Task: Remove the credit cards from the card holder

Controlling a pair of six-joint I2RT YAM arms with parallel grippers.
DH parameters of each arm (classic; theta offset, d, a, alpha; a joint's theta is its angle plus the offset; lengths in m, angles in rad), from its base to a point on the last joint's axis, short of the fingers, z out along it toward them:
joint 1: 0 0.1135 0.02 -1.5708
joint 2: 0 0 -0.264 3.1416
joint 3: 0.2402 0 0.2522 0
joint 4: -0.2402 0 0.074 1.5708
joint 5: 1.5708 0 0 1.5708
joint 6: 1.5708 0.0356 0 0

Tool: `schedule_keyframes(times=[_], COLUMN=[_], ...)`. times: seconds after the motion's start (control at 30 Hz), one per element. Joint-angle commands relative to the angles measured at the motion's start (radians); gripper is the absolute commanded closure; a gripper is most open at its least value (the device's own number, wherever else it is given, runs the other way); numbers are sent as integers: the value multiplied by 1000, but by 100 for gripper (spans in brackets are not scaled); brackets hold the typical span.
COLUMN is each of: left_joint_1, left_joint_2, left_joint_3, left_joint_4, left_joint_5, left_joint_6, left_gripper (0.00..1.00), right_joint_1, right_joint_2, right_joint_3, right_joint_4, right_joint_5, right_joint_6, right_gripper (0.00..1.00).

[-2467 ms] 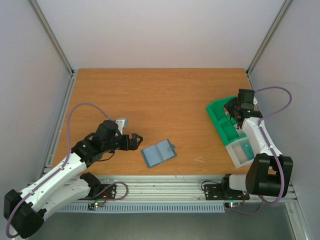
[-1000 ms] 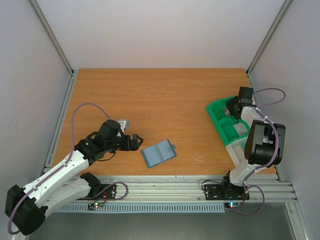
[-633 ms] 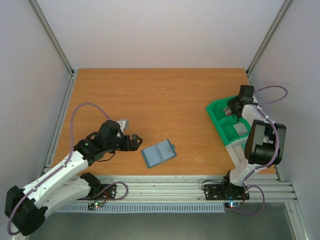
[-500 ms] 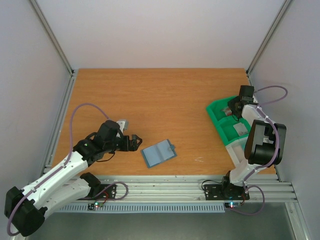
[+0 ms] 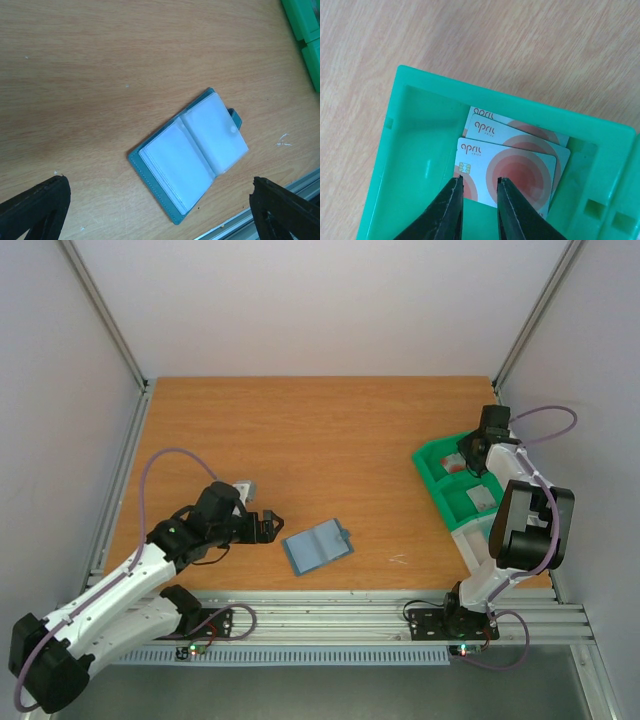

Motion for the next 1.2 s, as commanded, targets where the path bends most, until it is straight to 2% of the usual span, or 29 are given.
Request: schedule_keyframes(times=[0.0,0.27,0.47,0.7,0.9,1.17], left_joint_1=[3,3,3,3,3,3], left_joint_2=[12,81,144,196,273,356], left_joint_3=[-19,-51,-72,-107,-131,-162], left_joint_4=[10,76,148,188,286,450], left_joint_5=[14,120,205,195,249,302], left_joint_6=[-4,-38,-81,-104,-132,-235], left_gripper=[3,12,28,39,40,36], right_joint_1=[-6,15,82,191,343,594], right_joint_2=[-7,-61,-139,-232,-293,-295], right_joint_3=[54,56,45,-21,-106,-178], right_joint_4=[-100,-145,-199,-215,-172,-137], right_joint_5=[6,-116,-163,-286,-408,-447], right_joint_6=[8,-14,-73,-95,-97,-78], right_gripper=[79,76,75,75,74,72])
